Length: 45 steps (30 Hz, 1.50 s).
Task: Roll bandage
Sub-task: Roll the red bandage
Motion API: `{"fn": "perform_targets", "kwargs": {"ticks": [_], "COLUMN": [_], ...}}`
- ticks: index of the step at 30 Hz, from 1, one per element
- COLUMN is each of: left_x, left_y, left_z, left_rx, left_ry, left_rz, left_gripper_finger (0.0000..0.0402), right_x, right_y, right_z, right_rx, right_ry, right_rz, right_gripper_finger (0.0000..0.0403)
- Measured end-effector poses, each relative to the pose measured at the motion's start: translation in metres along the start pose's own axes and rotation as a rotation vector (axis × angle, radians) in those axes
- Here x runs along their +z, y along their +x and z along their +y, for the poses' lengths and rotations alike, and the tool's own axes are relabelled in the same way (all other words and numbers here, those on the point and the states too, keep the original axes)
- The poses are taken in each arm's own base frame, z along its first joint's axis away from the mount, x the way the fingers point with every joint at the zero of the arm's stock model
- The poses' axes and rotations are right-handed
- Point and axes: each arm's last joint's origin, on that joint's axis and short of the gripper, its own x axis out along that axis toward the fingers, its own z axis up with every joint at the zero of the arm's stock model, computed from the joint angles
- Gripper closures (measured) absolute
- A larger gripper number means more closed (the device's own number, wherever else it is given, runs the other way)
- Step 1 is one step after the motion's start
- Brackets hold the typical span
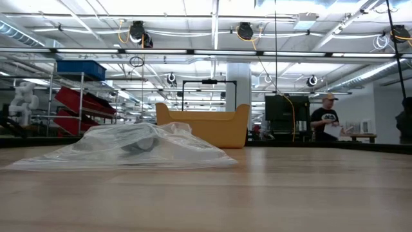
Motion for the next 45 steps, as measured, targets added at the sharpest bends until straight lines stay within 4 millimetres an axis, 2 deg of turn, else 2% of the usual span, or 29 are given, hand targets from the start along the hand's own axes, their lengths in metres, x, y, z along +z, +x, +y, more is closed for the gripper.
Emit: {"fn": "perform_targets", "kwargs": {"ticks": [14, 22, 31, 40, 45], "left_x": [-0.0043, -0.0042, -0.0023, -0.0021, -0.0018], "left_y": [0.0062, 0.0063, 0.0063, 0.0063, 0.0062], "left_z": [0.0058, 0.0059, 0.0062, 0.0056, 0.0039], "left_rx": [0.044, 0.045, 0.051, 0.026, -0.023], "left_ry": [0.011, 0.024, 0.058, 0.084, 0.085], "left_rz": [0.011, 0.01, -0.005, -0.007, -0.013], "left_gripper_finger": [0.0154, 0.0216, 0.026, 0.0344, 0.0377], "right_x": [-0.0003, -0.0004, -0.001, -0.0011, -0.0012], "right_y": [0.0003, 0.0003, 0.0001, 0.0001, 0.0002], "right_z": [-0.0003, -0.0003, -0.0011, -0.0011, -0.0014], "right_rx": [-0.003, -0.006, -0.036, -0.035, -0.039], "right_ry": [-0.001, 0.0, 0.001, 0.001, 0.001], "right_rz": [0.003, 0.005, 0.034, 0.034, 0.038], "right_gripper_finger": [0.0374, 0.0374, 0.0374, 0.0374, 0.0374]}}
